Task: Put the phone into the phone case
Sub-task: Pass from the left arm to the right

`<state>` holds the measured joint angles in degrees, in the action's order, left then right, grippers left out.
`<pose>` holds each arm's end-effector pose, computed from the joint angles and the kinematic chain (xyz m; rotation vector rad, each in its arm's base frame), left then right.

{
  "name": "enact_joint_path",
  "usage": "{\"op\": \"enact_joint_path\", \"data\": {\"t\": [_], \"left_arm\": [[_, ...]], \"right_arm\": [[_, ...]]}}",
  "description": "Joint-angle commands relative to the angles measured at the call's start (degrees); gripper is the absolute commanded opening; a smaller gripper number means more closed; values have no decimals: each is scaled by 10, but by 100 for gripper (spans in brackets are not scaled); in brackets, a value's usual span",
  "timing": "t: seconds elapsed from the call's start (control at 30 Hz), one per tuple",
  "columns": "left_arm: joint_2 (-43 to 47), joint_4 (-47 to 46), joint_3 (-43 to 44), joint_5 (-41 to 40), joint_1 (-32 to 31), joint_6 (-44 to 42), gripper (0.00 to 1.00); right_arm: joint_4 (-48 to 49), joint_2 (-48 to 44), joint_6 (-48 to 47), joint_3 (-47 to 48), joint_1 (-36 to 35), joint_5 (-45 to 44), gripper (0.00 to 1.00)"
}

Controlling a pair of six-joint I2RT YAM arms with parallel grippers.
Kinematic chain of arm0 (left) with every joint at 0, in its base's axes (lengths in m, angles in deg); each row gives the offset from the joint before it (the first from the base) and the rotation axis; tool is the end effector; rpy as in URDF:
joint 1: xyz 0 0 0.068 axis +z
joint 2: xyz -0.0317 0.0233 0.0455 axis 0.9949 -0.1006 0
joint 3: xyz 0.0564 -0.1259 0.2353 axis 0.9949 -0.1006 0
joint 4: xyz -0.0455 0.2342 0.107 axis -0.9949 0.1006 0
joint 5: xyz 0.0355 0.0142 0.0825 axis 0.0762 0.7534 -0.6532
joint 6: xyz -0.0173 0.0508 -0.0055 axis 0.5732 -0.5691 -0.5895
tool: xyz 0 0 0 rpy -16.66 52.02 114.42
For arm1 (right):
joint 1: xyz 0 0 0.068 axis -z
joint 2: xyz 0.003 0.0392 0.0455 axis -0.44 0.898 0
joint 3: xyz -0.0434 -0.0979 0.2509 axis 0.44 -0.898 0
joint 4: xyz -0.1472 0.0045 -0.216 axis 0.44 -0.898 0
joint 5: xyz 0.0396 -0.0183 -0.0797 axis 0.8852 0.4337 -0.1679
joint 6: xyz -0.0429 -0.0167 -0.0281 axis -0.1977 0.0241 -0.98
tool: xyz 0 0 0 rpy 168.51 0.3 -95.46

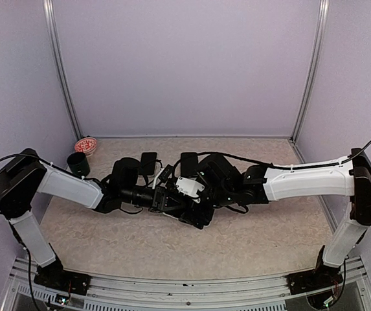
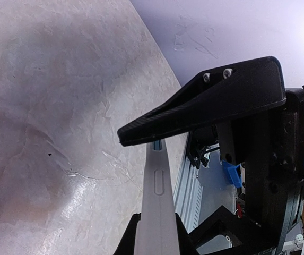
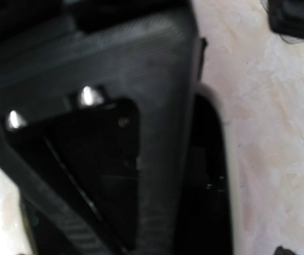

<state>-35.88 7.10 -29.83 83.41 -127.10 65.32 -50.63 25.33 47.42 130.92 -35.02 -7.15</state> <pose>0.2348 -0.2520 0.1702 0.6115 2.2064 -1.6446 0.1811 0.3273 0.2309 -1.4087 1.9276 0.4002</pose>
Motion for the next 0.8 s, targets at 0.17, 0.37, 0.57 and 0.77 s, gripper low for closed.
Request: {"op": "enact_joint_path", "data": {"t": [0.17, 0.37, 0.57, 0.77], "left_arm": [[5, -35, 18, 17, -3, -5, 4], [2, -37, 16, 15, -5, -4, 4], [5, -38, 16, 15, -5, -5, 4], [6, -41, 14, 16, -7, -4, 4]], "right_arm": [[17, 2, 3, 4, -7, 8, 99], [17, -10, 7, -1, -6, 42, 99], [8, -2, 5, 2, -6, 25, 99], [20, -4, 7, 1, -7, -26, 100]]}}
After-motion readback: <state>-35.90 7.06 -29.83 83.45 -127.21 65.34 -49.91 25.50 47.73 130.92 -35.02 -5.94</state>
